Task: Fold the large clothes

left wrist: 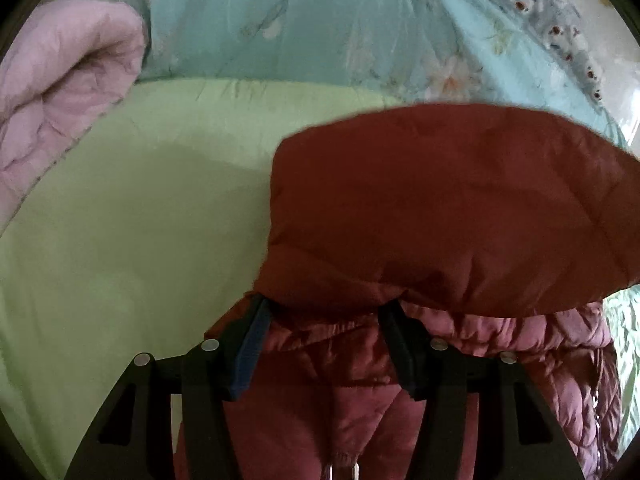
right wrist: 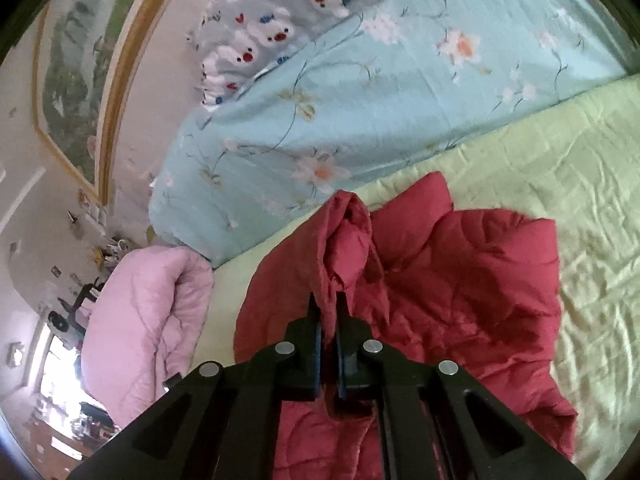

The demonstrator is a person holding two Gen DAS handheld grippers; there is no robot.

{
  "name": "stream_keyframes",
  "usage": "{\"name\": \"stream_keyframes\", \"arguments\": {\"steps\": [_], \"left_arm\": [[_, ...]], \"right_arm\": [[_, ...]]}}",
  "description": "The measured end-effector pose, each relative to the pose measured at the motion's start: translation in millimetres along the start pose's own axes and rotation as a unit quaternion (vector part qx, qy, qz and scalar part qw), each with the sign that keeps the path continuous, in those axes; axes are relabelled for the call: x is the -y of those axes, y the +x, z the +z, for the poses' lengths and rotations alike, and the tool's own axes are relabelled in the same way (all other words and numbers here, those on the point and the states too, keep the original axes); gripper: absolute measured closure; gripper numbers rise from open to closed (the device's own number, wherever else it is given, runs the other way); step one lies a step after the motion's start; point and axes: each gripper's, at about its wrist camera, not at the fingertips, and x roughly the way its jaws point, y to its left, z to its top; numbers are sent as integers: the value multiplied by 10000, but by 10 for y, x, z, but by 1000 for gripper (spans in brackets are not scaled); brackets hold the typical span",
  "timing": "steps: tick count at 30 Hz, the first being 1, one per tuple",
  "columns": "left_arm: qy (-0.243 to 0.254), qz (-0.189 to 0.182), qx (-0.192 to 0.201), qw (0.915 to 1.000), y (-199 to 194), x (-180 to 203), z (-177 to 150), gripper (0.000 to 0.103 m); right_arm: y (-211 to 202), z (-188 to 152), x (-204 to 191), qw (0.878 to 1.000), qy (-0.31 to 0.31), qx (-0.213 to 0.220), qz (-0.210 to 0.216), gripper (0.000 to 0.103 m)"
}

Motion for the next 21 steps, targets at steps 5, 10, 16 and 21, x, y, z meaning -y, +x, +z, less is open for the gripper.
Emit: {"name": "stream_keyframes", "arguments": {"steps": [5, 10, 16, 21], "left_arm": [[279, -55, -176, 9994, -52, 41, -152, 47], [97, 400, -261, 9988, -54, -114, -134, 47], [-438, 438, -550, 9966, 154, -317, -109, 49], [-625, 361, -707, 9949, 241, -412, -63, 48]], "right_arm": [[36, -89, 327, 9994, 342, -34, -94, 99], [-2, -26, 360, 9993, 359, 83, 16, 99], [175, -150, 572, 9951, 164, -136, -968, 99], [484, -514, 1007, 9840, 188, -556, -1684, 99]]}}
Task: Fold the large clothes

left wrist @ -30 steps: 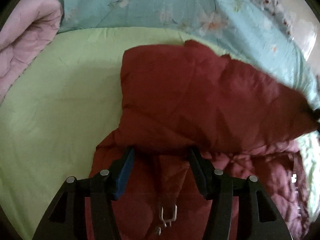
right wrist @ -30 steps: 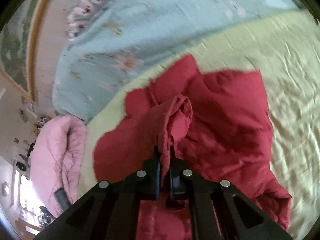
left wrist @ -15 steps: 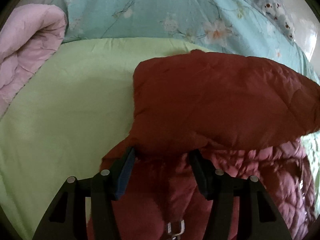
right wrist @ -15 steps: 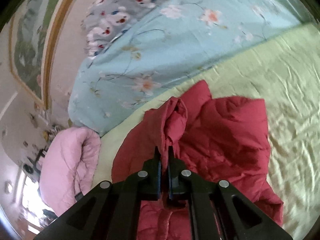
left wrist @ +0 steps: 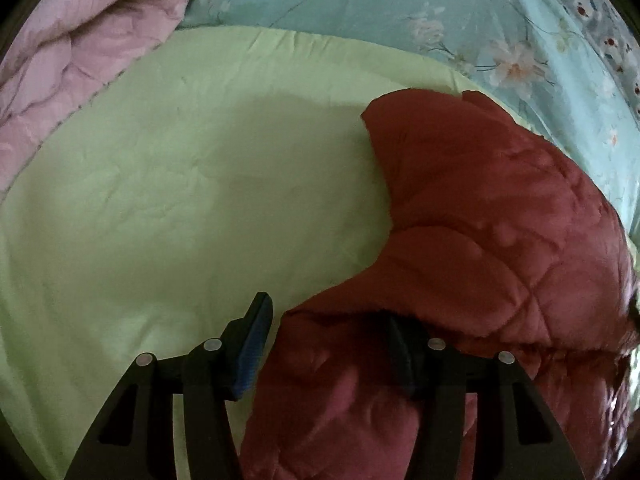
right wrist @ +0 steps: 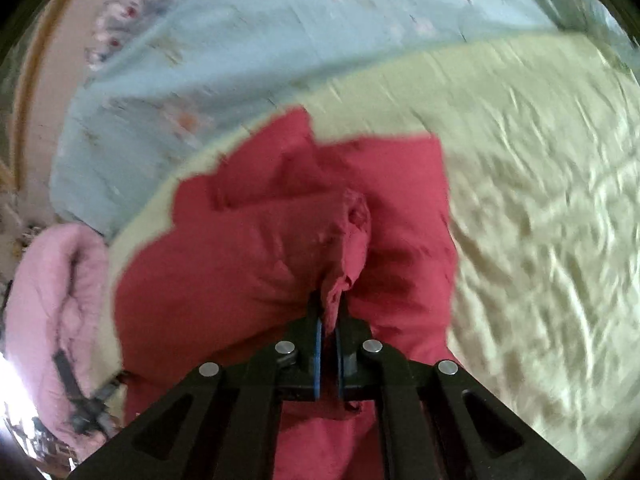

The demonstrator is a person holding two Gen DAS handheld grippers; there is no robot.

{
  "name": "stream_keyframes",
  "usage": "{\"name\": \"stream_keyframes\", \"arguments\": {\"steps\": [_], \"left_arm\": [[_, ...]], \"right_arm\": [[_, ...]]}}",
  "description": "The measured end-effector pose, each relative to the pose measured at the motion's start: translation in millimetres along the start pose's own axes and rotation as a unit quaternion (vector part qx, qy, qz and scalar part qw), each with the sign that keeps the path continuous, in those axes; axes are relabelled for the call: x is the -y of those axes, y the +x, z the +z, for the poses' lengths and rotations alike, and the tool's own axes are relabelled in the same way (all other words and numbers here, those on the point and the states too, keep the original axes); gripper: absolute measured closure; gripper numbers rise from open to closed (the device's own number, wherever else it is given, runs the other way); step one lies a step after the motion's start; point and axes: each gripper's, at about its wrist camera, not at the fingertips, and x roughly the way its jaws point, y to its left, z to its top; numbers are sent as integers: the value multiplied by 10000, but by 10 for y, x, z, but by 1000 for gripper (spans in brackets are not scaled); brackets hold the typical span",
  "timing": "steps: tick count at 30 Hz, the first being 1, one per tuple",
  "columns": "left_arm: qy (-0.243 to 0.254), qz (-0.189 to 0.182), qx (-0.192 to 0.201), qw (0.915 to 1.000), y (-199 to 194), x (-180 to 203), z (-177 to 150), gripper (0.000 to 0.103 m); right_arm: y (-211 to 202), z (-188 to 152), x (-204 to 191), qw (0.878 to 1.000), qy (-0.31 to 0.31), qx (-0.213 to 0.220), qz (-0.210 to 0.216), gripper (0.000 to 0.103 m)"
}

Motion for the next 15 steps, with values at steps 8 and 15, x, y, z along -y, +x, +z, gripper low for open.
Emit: {"name": "stream_keyframes", "arguments": {"steps": [8, 15], "left_arm": [[351, -695, 513, 9956, -525, 75, 197, 60], [1028, -1161, 837, 9844, -568, 535, 512, 60]], "right_arm": [[27, -67, 12, 9998, -118, -54, -145, 98], [-80, -139, 38, 9997, -77, -43, -222, 98]]}}
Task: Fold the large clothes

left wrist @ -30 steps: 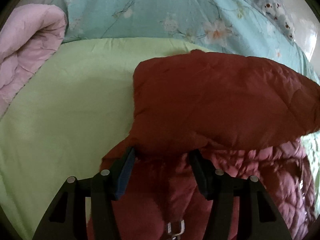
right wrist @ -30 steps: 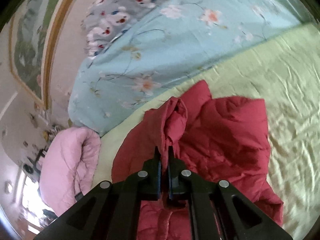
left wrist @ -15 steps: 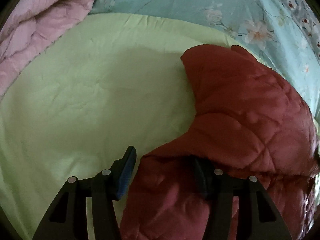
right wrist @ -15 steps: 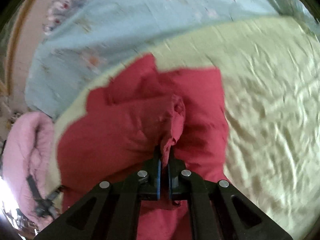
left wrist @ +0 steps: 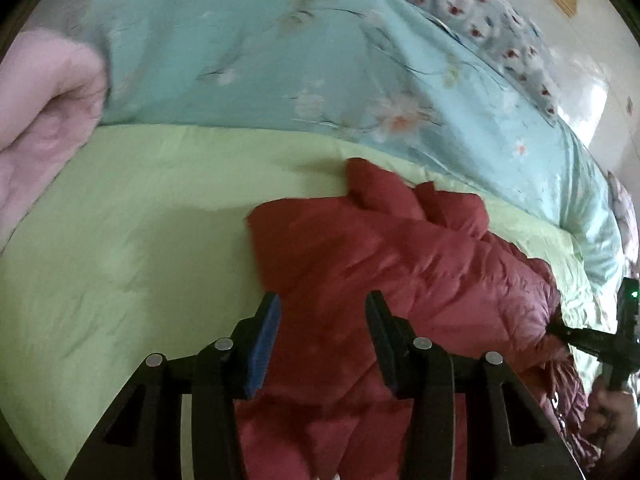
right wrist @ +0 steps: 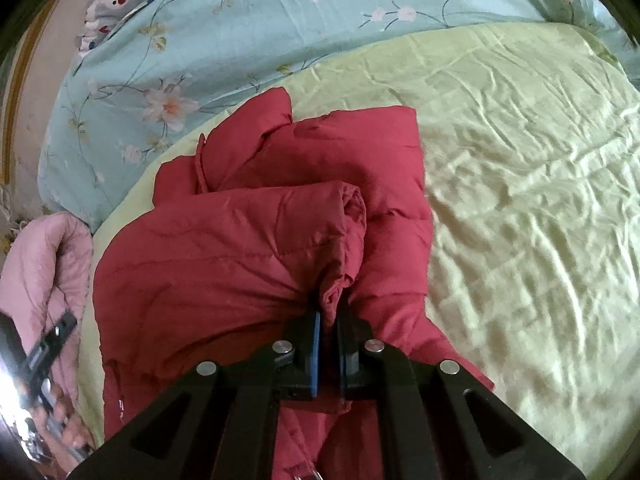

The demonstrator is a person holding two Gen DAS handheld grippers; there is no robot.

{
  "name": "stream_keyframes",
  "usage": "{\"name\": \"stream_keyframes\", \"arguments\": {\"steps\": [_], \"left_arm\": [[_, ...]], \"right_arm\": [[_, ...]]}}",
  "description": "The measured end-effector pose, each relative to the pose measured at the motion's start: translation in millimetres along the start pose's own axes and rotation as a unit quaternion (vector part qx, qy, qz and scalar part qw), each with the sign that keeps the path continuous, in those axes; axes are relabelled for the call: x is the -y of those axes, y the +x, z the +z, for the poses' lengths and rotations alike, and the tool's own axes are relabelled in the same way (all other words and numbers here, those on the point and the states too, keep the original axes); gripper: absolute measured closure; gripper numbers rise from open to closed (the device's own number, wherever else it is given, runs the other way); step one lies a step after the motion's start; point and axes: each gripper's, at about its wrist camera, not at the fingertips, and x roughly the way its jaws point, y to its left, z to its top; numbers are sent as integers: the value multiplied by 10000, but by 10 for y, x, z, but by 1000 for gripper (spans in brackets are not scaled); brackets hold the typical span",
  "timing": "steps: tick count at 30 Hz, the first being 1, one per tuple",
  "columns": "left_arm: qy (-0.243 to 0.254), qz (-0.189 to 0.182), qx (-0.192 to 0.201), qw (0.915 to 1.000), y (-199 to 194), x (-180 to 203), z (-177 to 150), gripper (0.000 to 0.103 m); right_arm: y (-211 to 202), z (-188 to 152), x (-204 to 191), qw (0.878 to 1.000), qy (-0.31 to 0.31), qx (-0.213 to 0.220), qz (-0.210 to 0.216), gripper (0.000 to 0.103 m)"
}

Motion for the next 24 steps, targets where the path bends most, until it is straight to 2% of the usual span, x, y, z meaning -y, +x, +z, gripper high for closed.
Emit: {"name": "stream_keyframes", "arguments": {"steps": [1, 3, 5, 7, 8, 9, 10, 11, 13, 14, 15, 17, 18, 19, 21, 23, 24], "left_arm": [[50, -107, 5, 9999, 97, 38, 17, 60], [209, -236, -226, 9992, 374, 139, 71, 60], [431, -94, -483, 9979, 699, 203, 120, 60], [648, 119, -717, 9952, 953, 252, 95, 59], [728, 196, -760, 9942, 1031, 252, 81, 59], [782, 242, -770, 9937, 1066, 233, 79, 59], [799, 244, -772, 9935, 1094, 252, 85, 59], [788, 220, -764, 9937, 1098, 269, 93, 59], [740, 183, -771, 9941, 1122, 253, 118, 59], [741, 191, -763, 9941, 1125, 248, 119, 59], [753, 208, -752, 9941, 1110, 248, 97, 59], [788, 259, -746, 9938, 1121, 270, 79, 59], [789, 260, -746, 9937, 1107, 267, 76, 59], [792, 238, -747, 9938, 1053, 280, 30, 59], [743, 183, -734, 9944, 1026, 262, -24, 58], [682, 159, -741, 9948, 1005, 232, -59, 57], [638, 94, -764, 9950, 1040, 206, -79, 57]], "right_arm": [[1, 5, -5, 10000, 1, -4, -14, 98], [6, 19, -9, 10000, -38, -43, -27, 98], [-4, 40, -11, 10000, -29, -46, -41, 96], [-40, 56, -35, 9999, -71, -29, -82, 85], [-100, 62, -63, 9998, -84, 73, -169, 81], [-190, 58, -84, 9994, -101, 210, -260, 72], [-316, 59, -140, 9983, -155, 450, -328, 62], [-455, 56, -215, 9962, -236, 771, -336, 59], [-668, 53, -441, 9896, -556, 1308, -232, 48], [-690, 55, -591, 9869, -809, 1393, -90, 45], [-637, 67, -720, 9862, -1041, 1280, 101, 41], [-391, 81, -923, 9863, -1344, 896, 341, 41], [-232, 88, -979, 9867, -1448, 714, 195, 41], [-17, 97, -988, 9871, -1507, 498, -194, 43], [273, 123, -836, 9871, -1404, 298, -708, 44], [406, 140, -592, 9887, -1136, 242, -949, 44], [418, 141, -505, 9900, -1056, 247, -903, 44]]}}
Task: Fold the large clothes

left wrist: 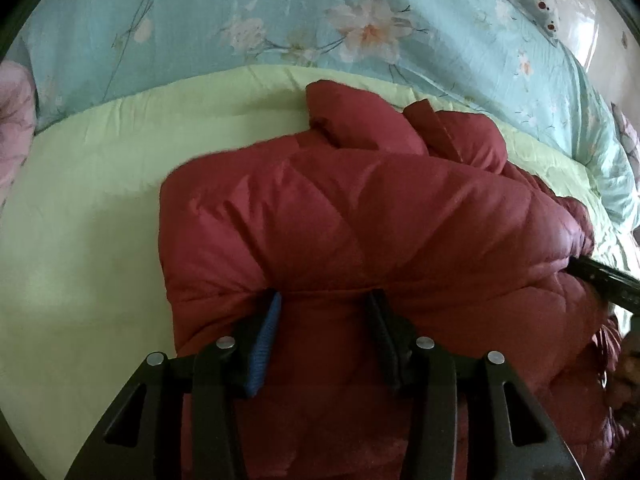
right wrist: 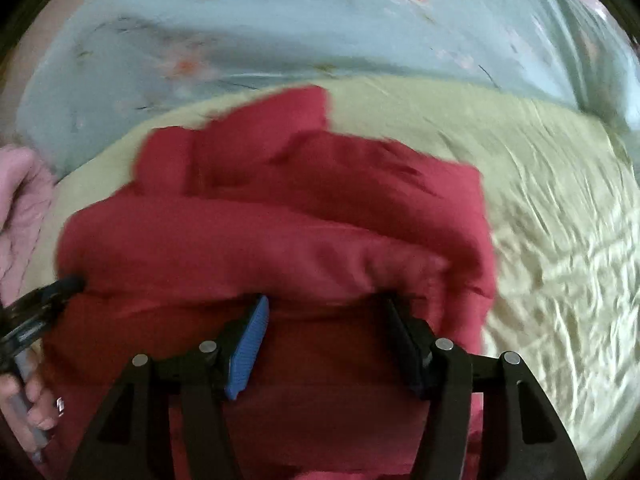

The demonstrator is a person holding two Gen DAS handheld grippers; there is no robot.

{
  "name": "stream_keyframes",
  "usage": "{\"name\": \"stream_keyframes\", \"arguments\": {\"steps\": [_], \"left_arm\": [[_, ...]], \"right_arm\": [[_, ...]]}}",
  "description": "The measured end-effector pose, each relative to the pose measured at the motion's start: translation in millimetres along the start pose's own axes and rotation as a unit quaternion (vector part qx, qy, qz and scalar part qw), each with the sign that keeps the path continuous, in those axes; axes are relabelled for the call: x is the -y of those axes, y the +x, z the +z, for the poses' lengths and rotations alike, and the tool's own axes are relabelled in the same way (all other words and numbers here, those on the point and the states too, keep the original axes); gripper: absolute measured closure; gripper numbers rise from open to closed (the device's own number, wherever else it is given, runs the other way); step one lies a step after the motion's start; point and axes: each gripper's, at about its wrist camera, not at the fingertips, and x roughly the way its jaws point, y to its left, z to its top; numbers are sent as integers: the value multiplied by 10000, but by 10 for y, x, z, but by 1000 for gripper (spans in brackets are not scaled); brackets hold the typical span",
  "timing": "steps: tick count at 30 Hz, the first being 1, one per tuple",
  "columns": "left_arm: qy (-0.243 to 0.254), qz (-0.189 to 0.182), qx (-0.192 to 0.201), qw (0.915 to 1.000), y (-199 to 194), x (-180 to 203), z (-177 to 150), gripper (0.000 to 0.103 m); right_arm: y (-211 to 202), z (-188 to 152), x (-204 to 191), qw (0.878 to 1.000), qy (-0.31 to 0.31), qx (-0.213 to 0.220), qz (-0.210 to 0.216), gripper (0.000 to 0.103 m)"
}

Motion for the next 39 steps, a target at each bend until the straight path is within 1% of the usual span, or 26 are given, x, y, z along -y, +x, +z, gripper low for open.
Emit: {"name": "stream_keyframes", "arguments": {"steps": [2, 5, 7, 9, 11, 12, 13, 16, 20, 23, 27, 29, 32, 34, 36, 39], "left_arm": [[-24, -17, -42, 10000, 79, -17, -25, 57], [24, 79, 1, 10000, 135, -2, -43, 57], [23, 81, 25, 10000, 146, -5, -52, 57], [25, 104, 23, 9999, 158, -4, -56, 57], [53, 156, 23, 9999, 163, 14, -52, 57], [68, 185, 31, 9998, 163, 29, -53, 57], [77, 210, 40, 9997, 166, 42, -54, 57], [96, 267, 49, 9996, 170, 68, -53, 57], [149, 446, 7, 9989, 187, 125, -43, 57], [153, 568, -42, 9983, 172, 166, -33, 57], [100, 747, -30, 9972, -31, 225, -108, 57], [98, 788, 67, 9968, -255, 261, -196, 57], [15, 671, 168, 9976, -597, 231, -335, 57], [-55, 629, 217, 9978, -838, 168, -459, 57], [-131, 546, 238, 9981, -1033, 107, -612, 57], [-274, 533, 208, 9980, -1229, 20, -861, 57]], "right_arm": [[47, -36, 99, 9999, 121, -19, 92, 44], [44, -39, 47, 10000, 15, 36, -45, 44], [39, -47, 51, 10000, 54, 79, -4, 44], [-50, -94, 33, 9999, 82, 118, -13, 47], [-198, -134, 35, 9996, 55, 267, -95, 47], [-215, -158, 44, 9994, -12, 289, -194, 47], [-163, -176, 90, 9995, -29, 205, -230, 43], [-8, -175, 320, 9989, 363, -15, 291, 41], [9, -182, 231, 9998, 164, -3, 120, 40], [16, -175, 233, 9997, 179, -16, 156, 40], [10, -177, 250, 9997, 191, -42, 171, 40], [-8, -176, 261, 9996, 218, -45, 183, 40], [-91, -173, 265, 9995, 254, -6, 184, 40], [-240, -202, 261, 9994, 306, 48, 153, 40], [-381, -246, 273, 9989, 388, 91, 234, 40], [-626, -363, 249, 9986, 359, 148, 354, 38]]}}
